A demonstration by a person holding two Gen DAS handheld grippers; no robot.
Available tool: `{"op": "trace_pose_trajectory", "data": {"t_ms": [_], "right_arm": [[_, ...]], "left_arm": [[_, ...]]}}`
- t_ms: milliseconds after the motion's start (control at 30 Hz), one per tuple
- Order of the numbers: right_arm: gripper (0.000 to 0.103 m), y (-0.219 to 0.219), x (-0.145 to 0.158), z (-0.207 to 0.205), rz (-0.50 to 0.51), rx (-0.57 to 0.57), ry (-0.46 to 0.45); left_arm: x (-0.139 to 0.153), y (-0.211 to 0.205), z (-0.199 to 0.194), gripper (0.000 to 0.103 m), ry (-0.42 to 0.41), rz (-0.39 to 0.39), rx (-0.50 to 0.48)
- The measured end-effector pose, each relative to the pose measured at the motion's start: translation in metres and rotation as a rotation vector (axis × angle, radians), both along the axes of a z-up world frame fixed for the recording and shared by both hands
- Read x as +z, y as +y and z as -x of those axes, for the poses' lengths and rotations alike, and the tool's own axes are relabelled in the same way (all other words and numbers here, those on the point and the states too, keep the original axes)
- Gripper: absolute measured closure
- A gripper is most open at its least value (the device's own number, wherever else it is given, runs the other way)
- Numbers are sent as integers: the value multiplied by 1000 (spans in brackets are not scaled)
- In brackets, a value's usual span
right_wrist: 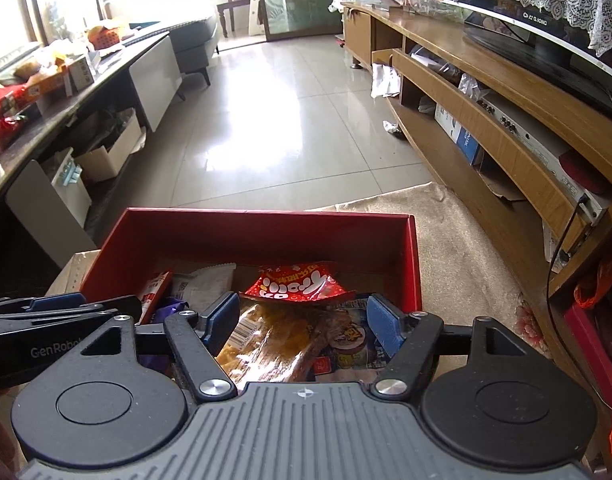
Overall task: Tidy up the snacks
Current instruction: 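Carry both packs into the red box and open both tools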
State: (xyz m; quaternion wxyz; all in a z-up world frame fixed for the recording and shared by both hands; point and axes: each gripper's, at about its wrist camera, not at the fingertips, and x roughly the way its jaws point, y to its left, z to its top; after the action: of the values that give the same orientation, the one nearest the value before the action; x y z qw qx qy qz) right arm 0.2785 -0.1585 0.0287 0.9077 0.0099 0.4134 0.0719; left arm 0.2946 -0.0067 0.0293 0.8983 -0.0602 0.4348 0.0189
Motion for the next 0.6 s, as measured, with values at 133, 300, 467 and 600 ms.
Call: {"op": "trace_pose_trajectory", "data": {"t_ms": [133,300,467,600], "right_arm": [[26,1,1,7,12,9,-2],[24,2,4,16,12,16,1],[23,2,5,28,6,19,7],[23,-1,6,35,0,19,12]], "left_arm": [[5,-2,8,52,-10,-7,-14],[9,0,20,51,-12,6,-23],[13,0,34,50,-16,9,-36],[13,1,44,48,-14,9,-42]]}}
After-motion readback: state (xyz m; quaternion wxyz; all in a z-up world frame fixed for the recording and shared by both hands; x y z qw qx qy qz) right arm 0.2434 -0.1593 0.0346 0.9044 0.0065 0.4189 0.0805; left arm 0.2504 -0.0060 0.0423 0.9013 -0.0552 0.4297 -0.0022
